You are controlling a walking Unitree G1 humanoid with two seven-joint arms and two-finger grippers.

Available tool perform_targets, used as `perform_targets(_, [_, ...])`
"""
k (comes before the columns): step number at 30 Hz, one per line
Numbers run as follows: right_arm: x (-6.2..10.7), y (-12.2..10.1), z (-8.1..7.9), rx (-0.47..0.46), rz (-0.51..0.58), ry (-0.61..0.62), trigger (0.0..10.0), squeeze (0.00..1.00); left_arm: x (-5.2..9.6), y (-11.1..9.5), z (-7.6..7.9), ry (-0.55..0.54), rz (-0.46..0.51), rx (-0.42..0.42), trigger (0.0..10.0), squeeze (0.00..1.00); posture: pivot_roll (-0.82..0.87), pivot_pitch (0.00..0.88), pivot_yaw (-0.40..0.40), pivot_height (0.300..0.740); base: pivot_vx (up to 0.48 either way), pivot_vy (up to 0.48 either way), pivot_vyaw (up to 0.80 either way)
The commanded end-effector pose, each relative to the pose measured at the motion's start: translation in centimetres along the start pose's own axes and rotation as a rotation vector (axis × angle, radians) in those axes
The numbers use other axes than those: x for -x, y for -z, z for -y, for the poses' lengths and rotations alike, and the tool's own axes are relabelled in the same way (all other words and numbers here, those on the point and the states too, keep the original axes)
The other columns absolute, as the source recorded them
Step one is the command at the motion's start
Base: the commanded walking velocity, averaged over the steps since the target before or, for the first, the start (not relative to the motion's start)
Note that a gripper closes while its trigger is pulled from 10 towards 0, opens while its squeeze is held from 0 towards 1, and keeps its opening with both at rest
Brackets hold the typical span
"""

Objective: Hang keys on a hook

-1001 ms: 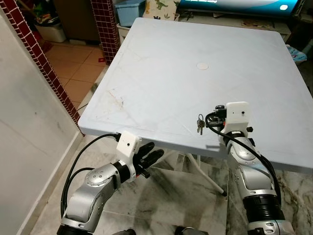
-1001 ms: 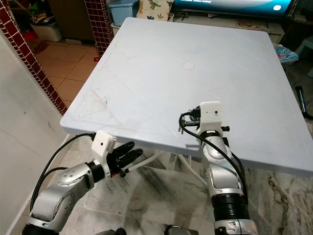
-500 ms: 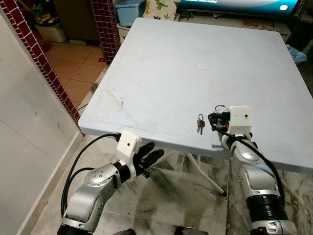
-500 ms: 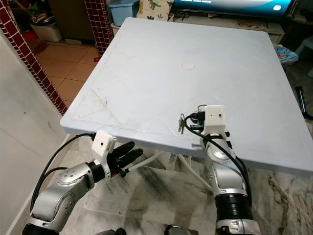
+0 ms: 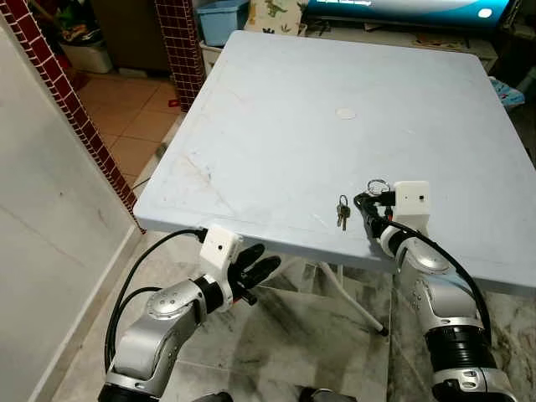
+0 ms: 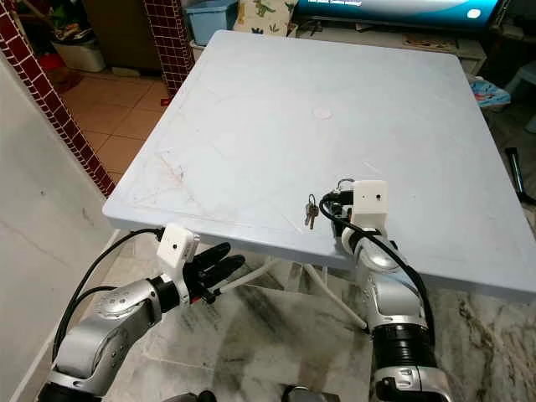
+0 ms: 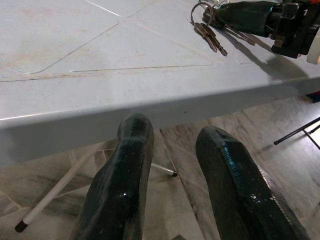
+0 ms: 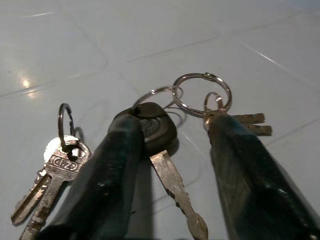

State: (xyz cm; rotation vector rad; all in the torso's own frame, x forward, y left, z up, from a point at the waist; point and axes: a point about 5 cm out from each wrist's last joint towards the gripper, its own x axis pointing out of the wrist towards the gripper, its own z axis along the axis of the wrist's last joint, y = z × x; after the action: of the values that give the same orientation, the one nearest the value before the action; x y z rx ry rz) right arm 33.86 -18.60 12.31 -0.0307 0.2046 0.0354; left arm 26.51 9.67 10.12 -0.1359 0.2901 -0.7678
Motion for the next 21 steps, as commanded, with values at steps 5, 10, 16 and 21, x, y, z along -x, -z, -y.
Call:
perform_targets(5, [-0.2, 0.9, 0.2, -0.005, -0.076, -0.028, 10.0, 1.0, -0.1, 0.3, 0.2, 0.02, -0.023, 0.002, 10.0, 0.0, -0.09, 0.15, 0.004, 0.74, 0.0, 0.0, 0.0])
perform_targets(10, [-0.3, 1.0, 0.3, -0.005, -0.093, -0.032, 10.0, 1.0, -0.1, 0.4, 0.3, 0.032, -0.029, 0.0, 10.0, 0.0, -0.09, 0.151, 0.005, 0.74, 0.0, 0.0, 0.0])
perform_targets(16, [-0.2, 1.0, 0.3, -0.002, -0.094, -0.031, 10.0, 1.0, -0.1, 0.4, 0.4, 0.037, -0.033, 0.0, 10.0, 0.0, -0.09, 0.152, 0.006, 0.74, 0.0, 0.0, 0.0])
perform_targets(21, [0.0, -0.5, 0.1, 0.008, -0.022, -0.03, 10.0, 1.0, -0.1, 0.5, 0.3, 0.035, -0.034, 0.0, 10.0, 0.0, -0.09, 0.152, 0.005, 0.74, 0.0, 0.0, 0.0])
